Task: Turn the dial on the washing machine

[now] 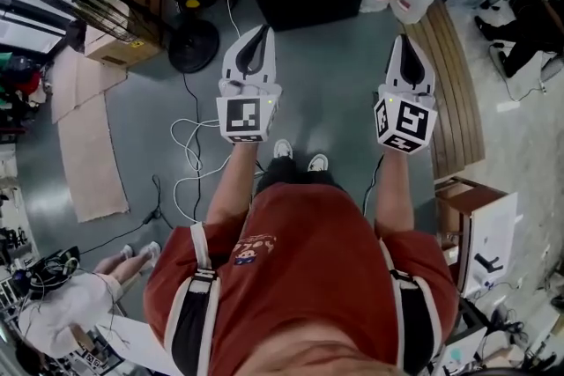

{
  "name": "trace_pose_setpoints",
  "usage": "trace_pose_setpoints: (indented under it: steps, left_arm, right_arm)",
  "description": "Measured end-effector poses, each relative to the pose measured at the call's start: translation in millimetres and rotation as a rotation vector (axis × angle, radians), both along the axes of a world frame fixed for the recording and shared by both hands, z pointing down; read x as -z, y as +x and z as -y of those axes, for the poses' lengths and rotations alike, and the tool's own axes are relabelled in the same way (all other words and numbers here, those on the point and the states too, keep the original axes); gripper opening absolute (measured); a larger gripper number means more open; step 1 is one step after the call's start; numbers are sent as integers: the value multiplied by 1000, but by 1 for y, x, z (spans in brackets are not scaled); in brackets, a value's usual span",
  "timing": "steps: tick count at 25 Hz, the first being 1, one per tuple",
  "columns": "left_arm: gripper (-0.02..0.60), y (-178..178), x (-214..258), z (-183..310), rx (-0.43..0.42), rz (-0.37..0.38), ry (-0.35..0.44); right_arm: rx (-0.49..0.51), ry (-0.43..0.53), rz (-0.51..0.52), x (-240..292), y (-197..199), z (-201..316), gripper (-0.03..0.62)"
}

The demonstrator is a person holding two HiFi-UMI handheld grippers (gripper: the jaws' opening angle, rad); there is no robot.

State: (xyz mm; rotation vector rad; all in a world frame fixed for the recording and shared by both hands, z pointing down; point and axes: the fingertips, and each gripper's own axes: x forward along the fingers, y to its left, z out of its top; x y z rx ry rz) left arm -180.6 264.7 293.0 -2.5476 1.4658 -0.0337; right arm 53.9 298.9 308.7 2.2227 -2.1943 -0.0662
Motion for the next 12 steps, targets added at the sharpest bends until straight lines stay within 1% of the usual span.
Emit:
trace_pose_setpoints:
  steps: [4, 8, 12]
  left_arm:
    - [9, 10, -7, 39, -14, -3, -1]
    - [9, 21, -12, 90, -50, -15, -3]
    - [9, 35, -1, 151, -100, -22, 7]
  right_arm:
    - [-10, -8, -9, -6, 7, 35, 9]
    - [-39, 3, -13, -6, 14, 77, 9]
    - [-81, 17, -20, 6, 22, 127, 9]
